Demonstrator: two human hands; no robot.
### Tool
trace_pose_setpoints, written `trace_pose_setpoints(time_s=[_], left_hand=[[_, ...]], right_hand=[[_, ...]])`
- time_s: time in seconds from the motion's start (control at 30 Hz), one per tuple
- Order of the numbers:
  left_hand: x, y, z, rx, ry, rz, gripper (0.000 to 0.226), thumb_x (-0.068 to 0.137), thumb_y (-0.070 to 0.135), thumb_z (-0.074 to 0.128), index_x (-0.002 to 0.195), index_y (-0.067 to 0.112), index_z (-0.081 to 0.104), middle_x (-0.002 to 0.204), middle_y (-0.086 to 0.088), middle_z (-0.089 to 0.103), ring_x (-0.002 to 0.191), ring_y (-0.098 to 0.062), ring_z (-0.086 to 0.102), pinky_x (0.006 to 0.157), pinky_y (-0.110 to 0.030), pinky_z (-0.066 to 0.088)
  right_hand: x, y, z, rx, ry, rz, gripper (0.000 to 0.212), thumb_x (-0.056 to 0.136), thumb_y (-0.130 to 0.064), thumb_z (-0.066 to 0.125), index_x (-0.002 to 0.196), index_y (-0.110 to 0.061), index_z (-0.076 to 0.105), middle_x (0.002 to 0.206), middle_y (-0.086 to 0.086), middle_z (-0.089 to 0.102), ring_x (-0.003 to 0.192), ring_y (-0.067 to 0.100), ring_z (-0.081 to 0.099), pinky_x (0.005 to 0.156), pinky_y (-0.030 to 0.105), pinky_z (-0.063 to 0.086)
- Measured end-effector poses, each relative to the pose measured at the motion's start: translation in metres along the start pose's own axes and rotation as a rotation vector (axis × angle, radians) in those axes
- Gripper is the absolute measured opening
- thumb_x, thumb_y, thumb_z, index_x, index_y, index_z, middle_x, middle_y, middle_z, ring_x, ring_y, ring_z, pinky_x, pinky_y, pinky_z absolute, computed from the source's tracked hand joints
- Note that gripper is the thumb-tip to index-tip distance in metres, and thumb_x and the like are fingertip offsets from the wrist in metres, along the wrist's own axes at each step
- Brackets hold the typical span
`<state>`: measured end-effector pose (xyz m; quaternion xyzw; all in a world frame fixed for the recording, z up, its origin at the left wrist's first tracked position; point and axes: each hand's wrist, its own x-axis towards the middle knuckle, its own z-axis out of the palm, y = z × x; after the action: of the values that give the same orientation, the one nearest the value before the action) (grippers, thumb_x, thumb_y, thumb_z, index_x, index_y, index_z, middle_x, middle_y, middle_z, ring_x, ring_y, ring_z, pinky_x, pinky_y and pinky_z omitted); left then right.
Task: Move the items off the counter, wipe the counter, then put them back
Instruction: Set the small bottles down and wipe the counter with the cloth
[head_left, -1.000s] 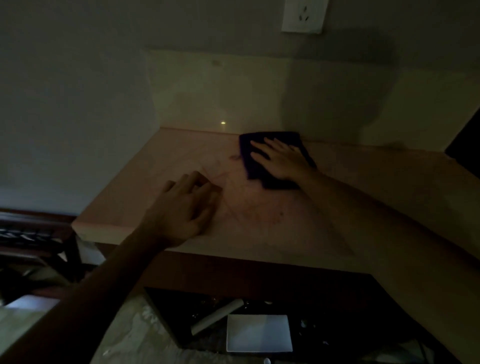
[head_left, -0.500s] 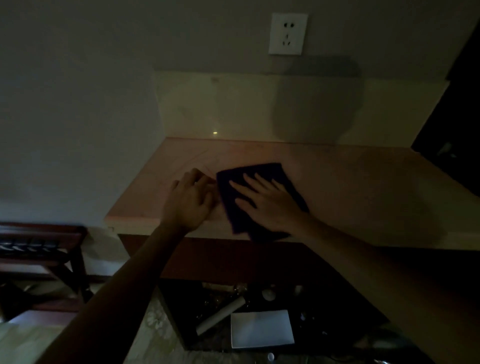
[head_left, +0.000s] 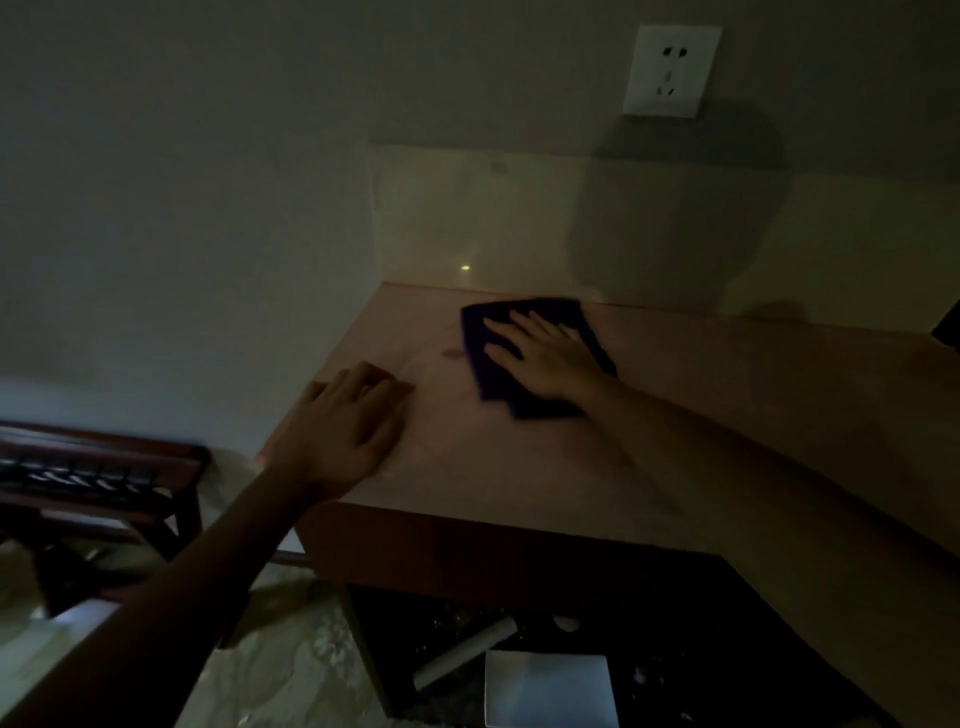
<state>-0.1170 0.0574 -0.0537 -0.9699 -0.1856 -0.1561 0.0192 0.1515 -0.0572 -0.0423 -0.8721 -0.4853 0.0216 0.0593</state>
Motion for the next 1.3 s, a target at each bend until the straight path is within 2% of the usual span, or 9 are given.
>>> trace_pose_setpoints(time_s=[0.13,0.23,0.33,0.53,0.67,0.87,1.1,1.2,1.3], left_hand=[[0.002,-0.005,0.004,0.009,0.014,0.028,0.05,0.092,0.048,0.027,0.132,0.032,0.051,0.128,0.005,0.05,0.111,-0.019,0.055,0.086,-0.037,0.041],[0.003,-0.009,0.006,0.001,0.002,0.035,0.05,0.09,0.048,0.028,0.133,0.033,0.049,0.129,0.005,0.049,0.113,-0.018,0.053,0.087,-0.037,0.039],[0.0,-0.008,0.005,-0.018,0.02,0.023,0.052,0.091,0.049,0.023,0.132,0.031,0.051,0.129,0.004,0.049,0.115,-0.019,0.053,0.089,-0.038,0.039],[-0.005,-0.001,0.0,-0.059,0.063,-0.047,0.052,0.093,0.045,0.02,0.119,0.022,0.059,0.118,-0.002,0.056,0.105,-0.023,0.056,0.084,-0.038,0.036],[-0.012,-0.019,0.0,-0.019,0.063,-0.057,0.052,0.09,0.045,0.023,0.116,0.019,0.06,0.116,-0.006,0.057,0.1,-0.028,0.059,0.079,-0.039,0.041],[-0.005,-0.037,0.001,-0.074,0.056,-0.056,0.057,0.091,0.049,0.016,0.126,0.025,0.054,0.123,-0.001,0.051,0.107,-0.022,0.054,0.085,-0.038,0.039],[-0.005,-0.042,0.009,-0.166,0.173,-0.036,0.046,0.09,0.036,0.03,0.125,0.018,0.053,0.118,-0.002,0.054,0.099,-0.023,0.052,0.083,-0.038,0.04],[-0.003,-0.043,0.009,-0.19,0.213,-0.029,0.041,0.088,0.03,0.035,0.122,0.016,0.052,0.116,-0.003,0.054,0.095,-0.023,0.051,0.078,-0.037,0.039],[-0.007,-0.042,0.008,-0.23,0.263,-0.046,0.037,0.088,0.028,0.036,0.119,0.014,0.051,0.112,-0.003,0.052,0.091,-0.022,0.05,0.074,-0.035,0.038]], right_hand=[[0.067,0.006,0.0,-0.005,0.014,0.028,0.061,0.091,-0.069,0.013,0.148,-0.049,0.015,0.163,-0.007,0.01,0.15,0.018,0.008,0.118,0.047,0.009],[0.065,0.001,0.001,-0.021,-0.012,0.033,0.06,0.092,-0.067,0.012,0.149,-0.048,0.01,0.163,-0.006,0.008,0.15,0.019,0.007,0.119,0.047,0.007],[0.025,-0.017,0.005,-0.013,-0.002,0.024,0.058,0.094,-0.063,0.014,0.15,-0.047,0.009,0.163,-0.006,0.008,0.15,0.019,0.006,0.12,0.048,0.006],[-0.122,-0.08,0.017,0.037,0.034,-0.15,0.055,0.095,-0.062,0.011,0.149,-0.05,0.005,0.163,-0.01,0.004,0.15,0.014,0.001,0.12,0.045,0.002],[-0.149,-0.101,0.022,0.041,0.071,-0.128,0.058,0.092,-0.067,0.009,0.148,-0.051,0.002,0.163,-0.013,0.002,0.15,0.012,-0.001,0.12,0.045,0.002],[-0.067,-0.095,0.014,0.043,0.012,-0.099,0.058,0.093,-0.067,0.01,0.149,-0.05,0.007,0.163,-0.01,0.002,0.15,0.013,0.001,0.119,0.044,0.004],[0.107,-0.096,0.018,0.006,0.009,0.008,0.061,0.091,-0.069,0.009,0.149,-0.049,0.01,0.163,-0.007,0.007,0.15,0.017,0.007,0.12,0.046,0.007],[0.124,-0.1,0.019,0.002,-0.003,0.002,0.06,0.092,-0.066,0.008,0.15,-0.048,0.008,0.163,-0.006,0.006,0.15,0.018,0.006,0.119,0.045,0.005],[0.092,-0.112,0.021,0.0,-0.004,-0.024,0.057,0.095,-0.061,0.01,0.15,-0.047,0.006,0.163,-0.006,0.005,0.15,0.018,0.004,0.12,0.045,0.004]])
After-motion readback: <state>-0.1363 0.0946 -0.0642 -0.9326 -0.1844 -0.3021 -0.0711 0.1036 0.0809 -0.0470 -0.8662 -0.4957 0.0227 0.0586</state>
